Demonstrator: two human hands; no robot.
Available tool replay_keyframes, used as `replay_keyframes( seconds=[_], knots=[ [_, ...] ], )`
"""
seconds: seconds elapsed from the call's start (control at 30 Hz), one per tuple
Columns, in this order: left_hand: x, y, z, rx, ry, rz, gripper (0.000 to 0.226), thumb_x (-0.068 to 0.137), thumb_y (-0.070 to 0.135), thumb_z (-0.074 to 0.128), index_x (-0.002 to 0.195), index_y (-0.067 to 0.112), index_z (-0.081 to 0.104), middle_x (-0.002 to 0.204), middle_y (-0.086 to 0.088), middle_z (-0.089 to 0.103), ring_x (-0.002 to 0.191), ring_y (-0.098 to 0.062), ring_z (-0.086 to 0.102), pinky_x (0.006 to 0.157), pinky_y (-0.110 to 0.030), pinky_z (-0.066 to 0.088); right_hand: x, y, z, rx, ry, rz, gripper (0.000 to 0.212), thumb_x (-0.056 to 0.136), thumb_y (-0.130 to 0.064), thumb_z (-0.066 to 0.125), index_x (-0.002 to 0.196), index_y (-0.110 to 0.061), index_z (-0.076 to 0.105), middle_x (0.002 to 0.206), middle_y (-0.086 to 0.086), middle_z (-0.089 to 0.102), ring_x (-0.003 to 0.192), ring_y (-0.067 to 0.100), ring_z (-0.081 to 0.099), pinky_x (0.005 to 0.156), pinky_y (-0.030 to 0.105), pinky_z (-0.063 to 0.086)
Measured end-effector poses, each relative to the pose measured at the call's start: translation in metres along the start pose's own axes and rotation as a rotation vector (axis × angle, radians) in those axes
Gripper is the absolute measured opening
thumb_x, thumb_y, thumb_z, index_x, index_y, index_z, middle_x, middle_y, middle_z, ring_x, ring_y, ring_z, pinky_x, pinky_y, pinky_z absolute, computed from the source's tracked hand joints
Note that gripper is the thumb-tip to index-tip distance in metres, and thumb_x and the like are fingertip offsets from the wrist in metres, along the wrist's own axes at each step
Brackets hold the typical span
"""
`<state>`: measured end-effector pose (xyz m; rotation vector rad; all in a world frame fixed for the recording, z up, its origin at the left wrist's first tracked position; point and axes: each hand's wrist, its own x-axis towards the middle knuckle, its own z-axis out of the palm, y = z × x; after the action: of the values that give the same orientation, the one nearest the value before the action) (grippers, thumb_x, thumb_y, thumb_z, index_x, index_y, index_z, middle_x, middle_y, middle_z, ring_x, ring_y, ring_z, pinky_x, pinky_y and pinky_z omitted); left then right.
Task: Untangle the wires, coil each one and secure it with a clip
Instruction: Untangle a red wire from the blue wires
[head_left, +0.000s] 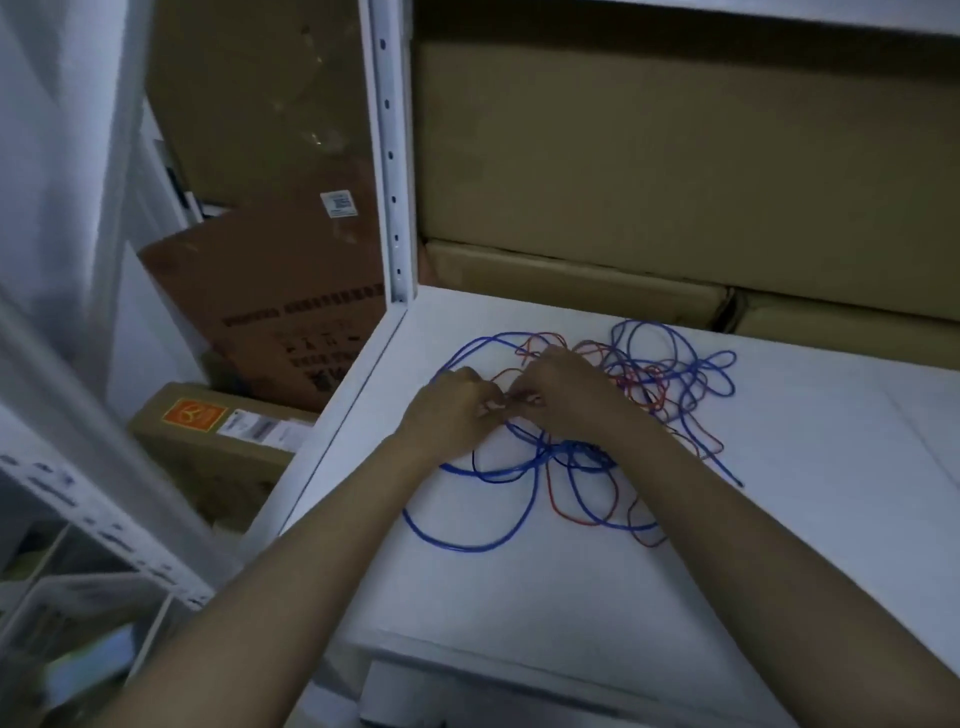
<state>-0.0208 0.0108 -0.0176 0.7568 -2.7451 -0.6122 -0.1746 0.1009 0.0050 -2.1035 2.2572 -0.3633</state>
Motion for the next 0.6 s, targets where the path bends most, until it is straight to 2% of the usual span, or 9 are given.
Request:
replay_keyframes(
  seconds=[0.07, 0.13, 0.2, 0.27, 0.3, 0.37, 0.47, 0.6],
  knots=[
    [0.002, -0.003, 0.007, 0.011, -0.097, -0.024, 0.035, 0.092, 0.039, 0.058, 0.122, 0.024, 0.065, 0.127, -0.006, 0.056, 0.117, -0.025, 0.052, 0.095, -0.034, 0.045, -0.01, 0.003, 0.002, -0.117, -0.076, 0.107, 0.022, 0.09, -0.027, 0.063, 0.107, -0.017, 0.072, 0.103, 0.009, 0.067, 0.101, 0.025, 0.056, 0.078, 0.033, 0.047],
    [0.0, -0.011, 0.014, 0.009, -0.145, -0.047, 0.038, 0.092, 0.038, 0.059, 0.127, 0.022, 0.061, 0.134, -0.006, 0.052, 0.122, -0.026, 0.048, 0.101, -0.035, 0.042, -0.028, 0.01, 0.002, -0.079, -0.032, 0.159, 0.023, 0.09, -0.017, 0.063, 0.111, -0.012, 0.07, 0.118, 0.009, 0.064, 0.11, 0.027, 0.055, 0.086, 0.033, 0.046],
    [-0.002, -0.019, 0.017, -0.004, -0.125, -0.044, 0.036, 0.092, 0.035, 0.06, 0.125, 0.021, 0.062, 0.134, -0.006, 0.053, 0.121, -0.026, 0.049, 0.098, -0.035, 0.043, -0.051, 0.013, 0.0, 0.101, 0.175, 0.206, 0.023, 0.09, -0.01, 0.063, 0.112, -0.008, 0.07, 0.125, 0.006, 0.063, 0.116, 0.019, 0.054, 0.095, 0.024, 0.042],
    [-0.004, -0.021, 0.017, -0.053, -0.062, -0.038, 0.032, 0.092, 0.03, 0.061, 0.121, 0.019, 0.065, 0.131, -0.005, 0.056, 0.118, -0.025, 0.052, 0.095, -0.033, 0.044, -0.078, 0.009, -0.004, 0.335, 0.404, 0.302, 0.021, 0.089, -0.006, 0.063, 0.108, -0.009, 0.072, 0.119, -0.003, 0.064, 0.113, 0.003, 0.053, 0.095, 0.008, 0.037],
    [-0.006, -0.02, 0.017, -0.082, -0.011, -0.027, 0.029, 0.092, 0.027, 0.061, 0.119, 0.018, 0.066, 0.128, -0.006, 0.058, 0.115, -0.025, 0.054, 0.093, -0.032, 0.044, -0.09, 0.009, -0.004, 0.395, 0.483, 0.339, 0.021, 0.088, -0.004, 0.063, 0.107, -0.01, 0.072, 0.116, -0.007, 0.063, 0.11, -0.002, 0.053, 0.095, 0.006, 0.037],
    [-0.007, -0.016, 0.017, -0.111, 0.105, 0.041, 0.025, 0.093, 0.02, 0.06, 0.115, 0.014, 0.068, 0.121, -0.009, 0.062, 0.109, -0.028, 0.058, 0.09, -0.034, 0.047, -0.112, 0.014, -0.003, 0.348, 0.563, 0.395, 0.022, 0.086, 0.001, 0.064, 0.103, -0.011, 0.073, 0.11, -0.006, 0.065, 0.106, 0.004, 0.057, 0.094, 0.011, 0.04],
    [-0.009, -0.002, 0.023, -0.139, 0.204, 0.178, 0.023, 0.091, 0.012, 0.06, 0.113, 0.008, 0.068, 0.113, -0.014, 0.064, 0.102, -0.035, 0.059, 0.088, -0.046, 0.052, -0.148, 0.027, 0.005, 0.195, 0.548, 0.475, 0.024, 0.082, 0.004, 0.064, 0.1, -0.009, 0.074, 0.104, 0.004, 0.069, 0.096, 0.015, 0.06, 0.086, 0.007, 0.038],
    [-0.022, 0.035, 0.039, -0.134, 0.231, 0.392, 0.034, 0.091, 0.023, 0.048, 0.113, 0.004, 0.067, 0.112, -0.016, 0.062, 0.103, -0.036, 0.057, 0.087, -0.045, 0.052, -0.182, 0.031, 0.027, 0.159, 0.433, 0.626, 0.028, 0.084, -0.01, 0.057, 0.109, -0.011, 0.071, 0.108, 0.007, 0.067, 0.095, 0.027, 0.061, 0.082, 0.027, 0.046]
  ],
)
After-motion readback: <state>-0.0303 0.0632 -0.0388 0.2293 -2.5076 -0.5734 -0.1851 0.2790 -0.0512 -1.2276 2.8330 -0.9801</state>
